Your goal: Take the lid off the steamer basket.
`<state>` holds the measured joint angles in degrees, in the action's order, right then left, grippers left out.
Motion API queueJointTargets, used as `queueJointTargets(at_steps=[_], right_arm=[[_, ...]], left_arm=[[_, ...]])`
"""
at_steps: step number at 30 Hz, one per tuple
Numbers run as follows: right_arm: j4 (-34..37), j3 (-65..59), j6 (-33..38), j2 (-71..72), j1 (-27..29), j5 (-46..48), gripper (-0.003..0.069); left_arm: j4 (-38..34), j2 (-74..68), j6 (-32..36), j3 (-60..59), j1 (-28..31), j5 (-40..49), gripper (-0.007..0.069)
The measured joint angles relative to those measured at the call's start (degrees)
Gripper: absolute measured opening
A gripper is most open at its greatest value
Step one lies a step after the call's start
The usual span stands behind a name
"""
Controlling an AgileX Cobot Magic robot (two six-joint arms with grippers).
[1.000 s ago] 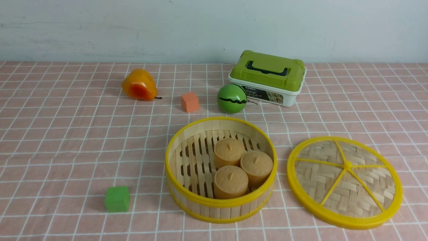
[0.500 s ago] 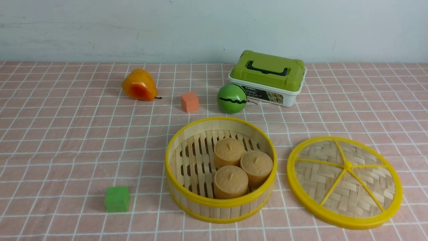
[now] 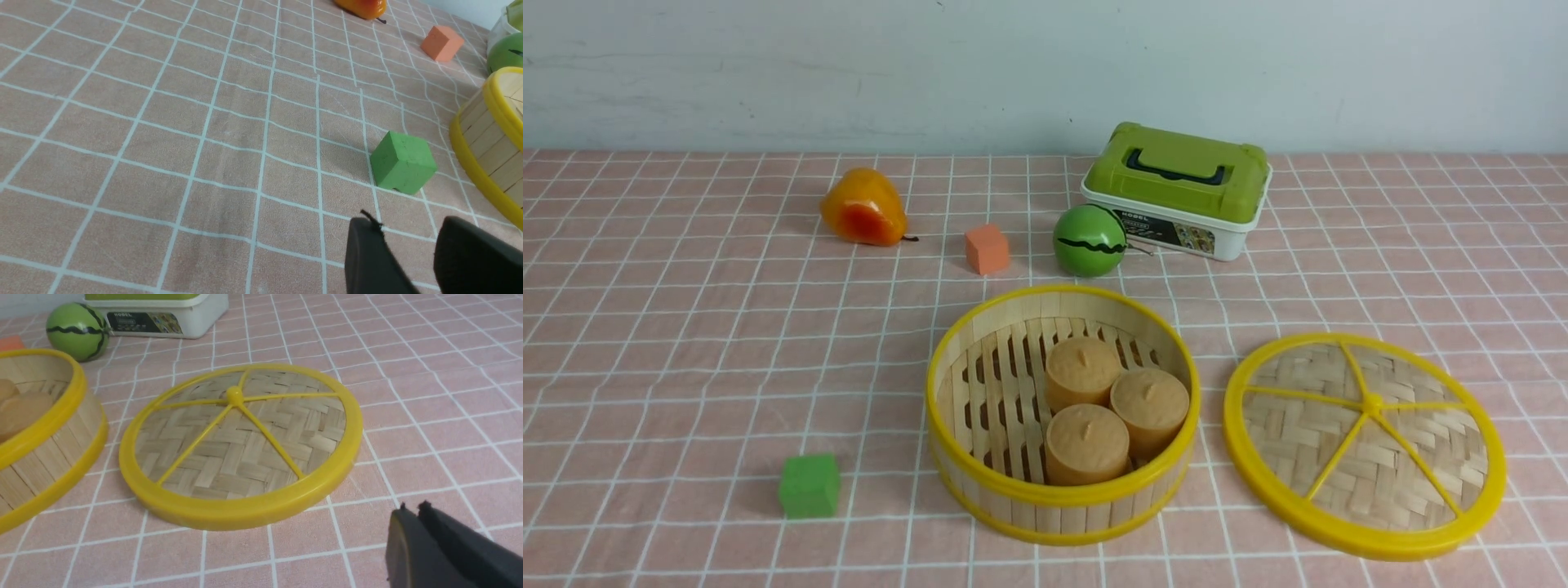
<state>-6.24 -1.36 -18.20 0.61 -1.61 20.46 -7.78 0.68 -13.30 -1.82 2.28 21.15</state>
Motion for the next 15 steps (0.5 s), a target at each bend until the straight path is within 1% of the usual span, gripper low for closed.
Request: queueJointTargets(at_steps=[6,11,15], right_arm=[[-0.1,0.3,2.5,0.0,0.0,1.5,-0.0022],[1.2,0.3,4.5,0.0,-0.1,1.7,-0.0024],[3.7,0.4,7.6,0.0,-0.1,1.8,-0.0025]], left_arm=[[0.0,0.0,0.0,0.0,0.0,0.0,0.0239],[0.0,0.0,0.0,0.0,0.0,0.0,0.0239],[0.0,0.0,0.0,0.0,0.0,0.0,0.0239]])
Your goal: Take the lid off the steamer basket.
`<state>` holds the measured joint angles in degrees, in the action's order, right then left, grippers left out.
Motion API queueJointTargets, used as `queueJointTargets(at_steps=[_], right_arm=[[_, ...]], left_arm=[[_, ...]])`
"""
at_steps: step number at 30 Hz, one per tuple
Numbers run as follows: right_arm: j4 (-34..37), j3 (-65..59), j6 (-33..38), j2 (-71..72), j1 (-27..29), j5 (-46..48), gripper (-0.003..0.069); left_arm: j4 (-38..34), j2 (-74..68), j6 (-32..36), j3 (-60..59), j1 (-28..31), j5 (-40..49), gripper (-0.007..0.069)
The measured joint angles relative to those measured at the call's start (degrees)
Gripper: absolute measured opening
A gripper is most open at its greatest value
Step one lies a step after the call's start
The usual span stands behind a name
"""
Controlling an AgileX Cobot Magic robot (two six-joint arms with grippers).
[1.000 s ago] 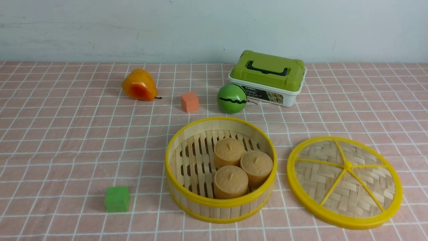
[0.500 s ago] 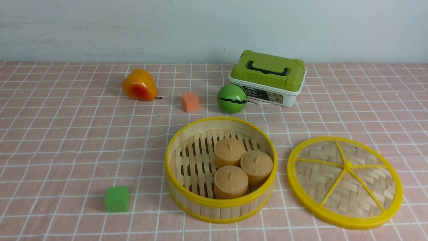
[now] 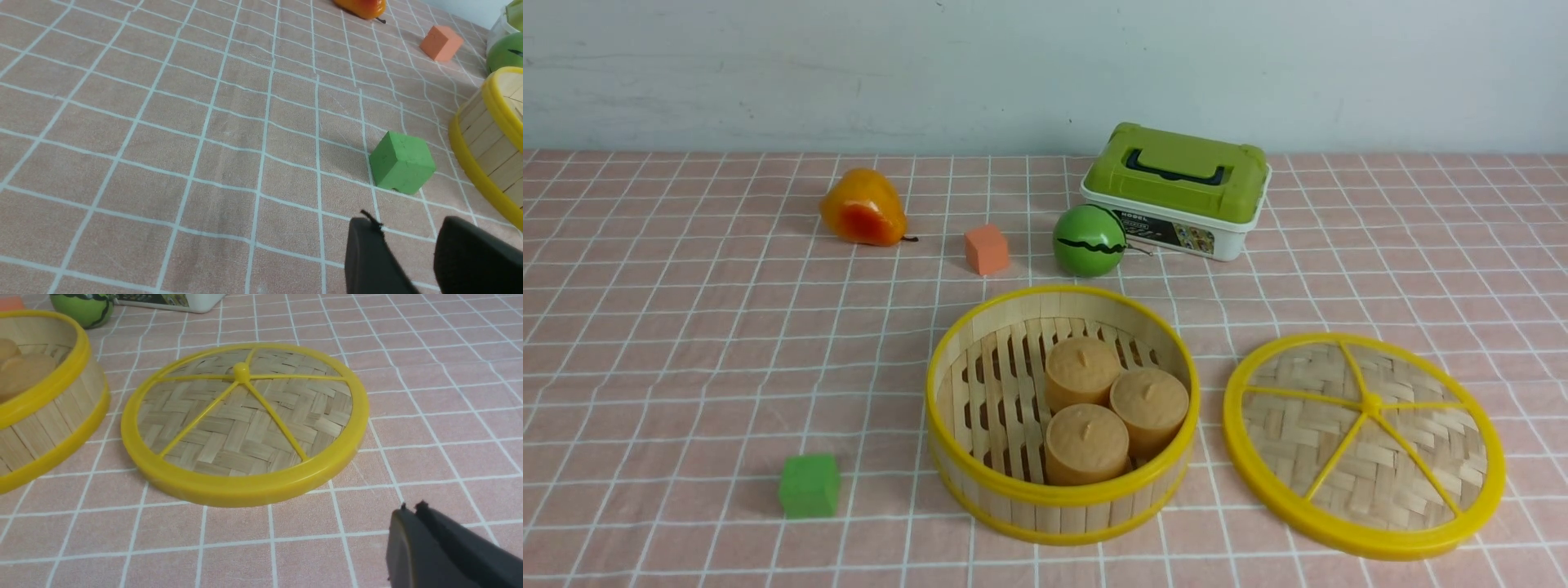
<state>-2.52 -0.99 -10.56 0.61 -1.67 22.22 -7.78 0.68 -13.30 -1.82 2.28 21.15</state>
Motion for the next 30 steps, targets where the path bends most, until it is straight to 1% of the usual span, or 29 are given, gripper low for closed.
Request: queueJointTargets(at_steps=[6,30], right_arm=[[1.3,0.0,1.4,0.0,0.0,0.0,-0.0025],[1.7,0.0,1.6,0.0,0.0,0.0,-0.0014]], left_arm=[[0.0,0.0,0.0,0.0,0.0,0.0,0.0239],[0.0,0.0,0.0,0.0,0.0,0.0,0.0239]])
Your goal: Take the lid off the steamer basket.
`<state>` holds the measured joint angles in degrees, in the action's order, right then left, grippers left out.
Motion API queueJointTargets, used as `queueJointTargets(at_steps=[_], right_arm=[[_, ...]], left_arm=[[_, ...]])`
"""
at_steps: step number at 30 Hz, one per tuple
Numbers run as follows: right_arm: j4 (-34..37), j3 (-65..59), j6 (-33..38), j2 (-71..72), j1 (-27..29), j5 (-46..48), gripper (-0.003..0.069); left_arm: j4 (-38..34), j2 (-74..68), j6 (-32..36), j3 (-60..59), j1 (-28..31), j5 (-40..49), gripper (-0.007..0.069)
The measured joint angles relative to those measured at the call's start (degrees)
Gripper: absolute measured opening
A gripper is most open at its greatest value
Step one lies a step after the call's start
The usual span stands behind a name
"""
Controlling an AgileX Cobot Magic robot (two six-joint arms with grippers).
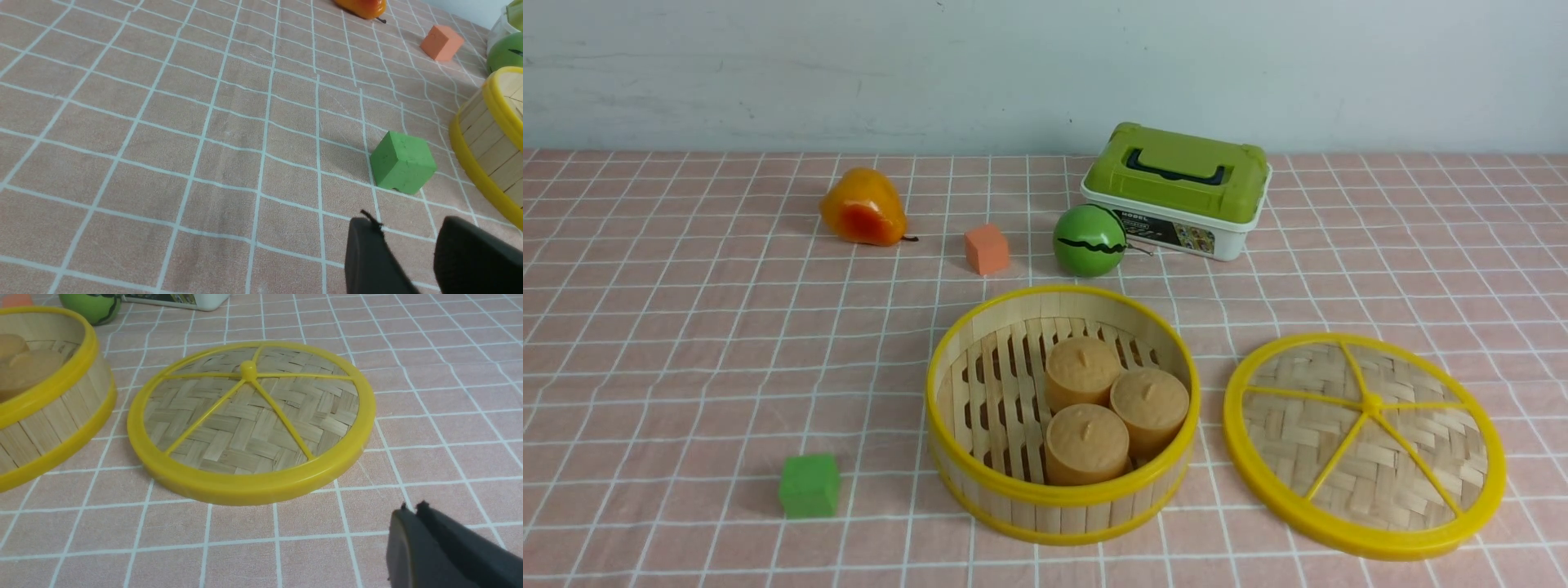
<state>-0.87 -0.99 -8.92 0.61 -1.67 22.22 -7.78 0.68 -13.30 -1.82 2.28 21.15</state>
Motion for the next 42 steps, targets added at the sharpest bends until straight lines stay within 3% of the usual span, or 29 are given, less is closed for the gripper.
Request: queueJointTargets(at_steps=[42], right_arm=[[0.1,0.0,0.1,0.0,0.0,0.0,0.0036]], left_arm=[[0.0,0.0,0.0,0.0,0.0,0.0,0.0239]])
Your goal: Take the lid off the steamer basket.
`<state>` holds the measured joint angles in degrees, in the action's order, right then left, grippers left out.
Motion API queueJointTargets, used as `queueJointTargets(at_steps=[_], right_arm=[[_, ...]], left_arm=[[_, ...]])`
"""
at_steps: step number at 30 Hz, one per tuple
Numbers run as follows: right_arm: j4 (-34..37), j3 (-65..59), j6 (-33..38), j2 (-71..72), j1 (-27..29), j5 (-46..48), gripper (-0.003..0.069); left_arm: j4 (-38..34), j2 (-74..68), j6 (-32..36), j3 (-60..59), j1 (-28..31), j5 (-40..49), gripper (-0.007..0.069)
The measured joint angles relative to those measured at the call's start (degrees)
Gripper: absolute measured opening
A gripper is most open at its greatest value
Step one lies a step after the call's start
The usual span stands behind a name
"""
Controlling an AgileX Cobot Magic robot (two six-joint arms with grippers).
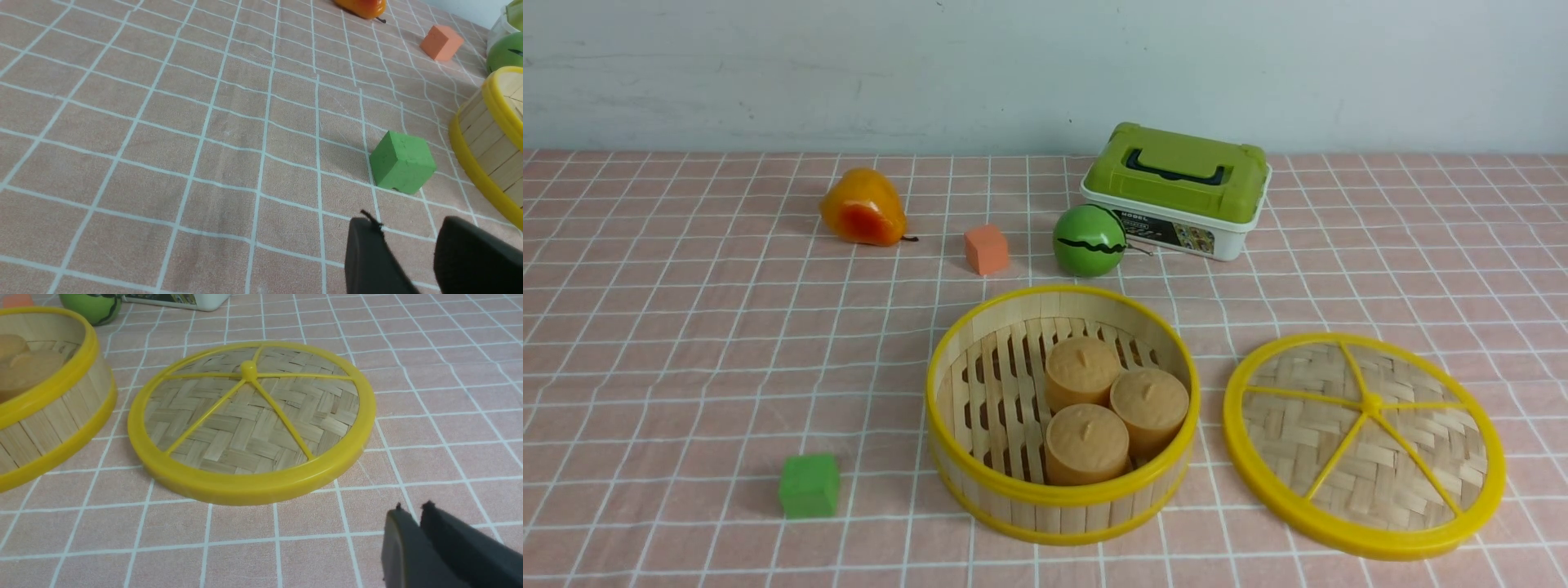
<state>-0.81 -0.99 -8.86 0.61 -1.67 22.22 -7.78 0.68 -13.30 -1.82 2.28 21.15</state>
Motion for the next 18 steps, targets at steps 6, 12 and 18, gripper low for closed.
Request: queueJointTargets(at_steps=[6,12,18], right_arm=[[0.0,0.0,0.0,0.0,0.0,0.0,0.0046],[0.0,0.0,0.0,0.0,0.0,0.0,0.0046],[0.0,0.0,0.0,0.0,0.0,0.0,0.0053]], left_arm=[[0.0,0.0,0.0,0.0,0.0,0.0,0.0239],[0.0,0.0,0.0,0.0,0.0,0.0,0.0239],[0.0,0.0,0.0,0.0,0.0,0.0,0.0239]])
